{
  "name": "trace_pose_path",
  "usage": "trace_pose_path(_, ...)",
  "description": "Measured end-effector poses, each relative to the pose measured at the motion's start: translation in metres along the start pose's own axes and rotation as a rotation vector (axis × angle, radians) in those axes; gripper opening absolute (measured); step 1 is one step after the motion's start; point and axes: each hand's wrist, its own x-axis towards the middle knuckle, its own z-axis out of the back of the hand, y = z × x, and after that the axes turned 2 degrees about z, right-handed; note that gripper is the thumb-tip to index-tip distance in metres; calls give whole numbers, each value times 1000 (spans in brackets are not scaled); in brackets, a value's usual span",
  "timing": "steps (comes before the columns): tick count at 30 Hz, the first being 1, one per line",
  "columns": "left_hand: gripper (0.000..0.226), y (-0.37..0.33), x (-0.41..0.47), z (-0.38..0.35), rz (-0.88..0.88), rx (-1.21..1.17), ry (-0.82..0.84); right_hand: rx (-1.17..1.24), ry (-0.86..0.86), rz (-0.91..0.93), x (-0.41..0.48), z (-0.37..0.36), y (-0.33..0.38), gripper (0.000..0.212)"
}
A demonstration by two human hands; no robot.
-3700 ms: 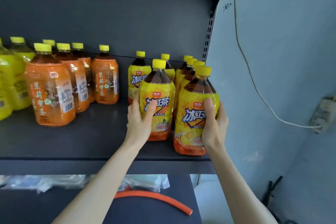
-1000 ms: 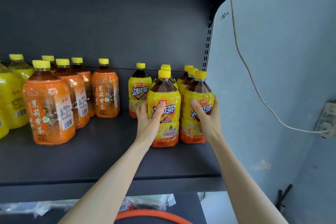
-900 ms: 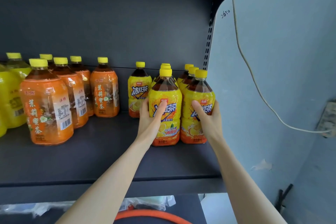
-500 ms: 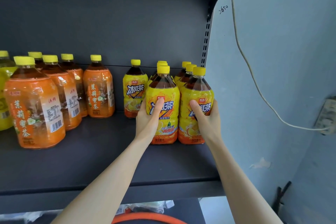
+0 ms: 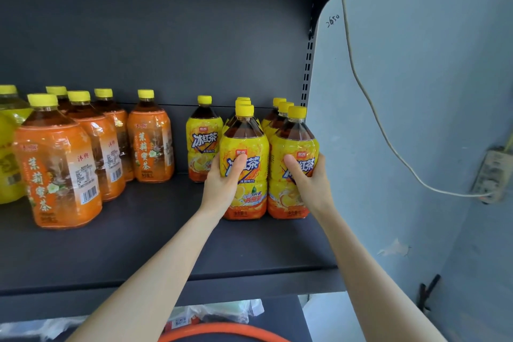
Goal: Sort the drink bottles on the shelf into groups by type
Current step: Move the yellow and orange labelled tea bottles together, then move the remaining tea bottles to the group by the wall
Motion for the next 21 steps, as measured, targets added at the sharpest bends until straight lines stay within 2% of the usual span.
trace_pose_path(4,39,-11,-5,10,80,56,52,-91,91,-65,-4,14,14,63)
trace_pose_path(8,51,-23,-14,20,92,157,91,-251,75,32,-20,23,25,56)
trace_pose_path(11,46,-33,-29,35,105,286,97,-351,30,85,-37,22,34,51)
trace_pose_path(15,31,-61,-55,66,-10,405,82,-449,-18,179,-60,10,68,36)
trace_pose_path(18,13,-90,-76,98,-126,357,41,-383,-11,248,-78,-15,100,30)
trace_pose_path(21,9,-114,-99,143,-195,310,-11,-309,41,310,-103,-55,130,26)
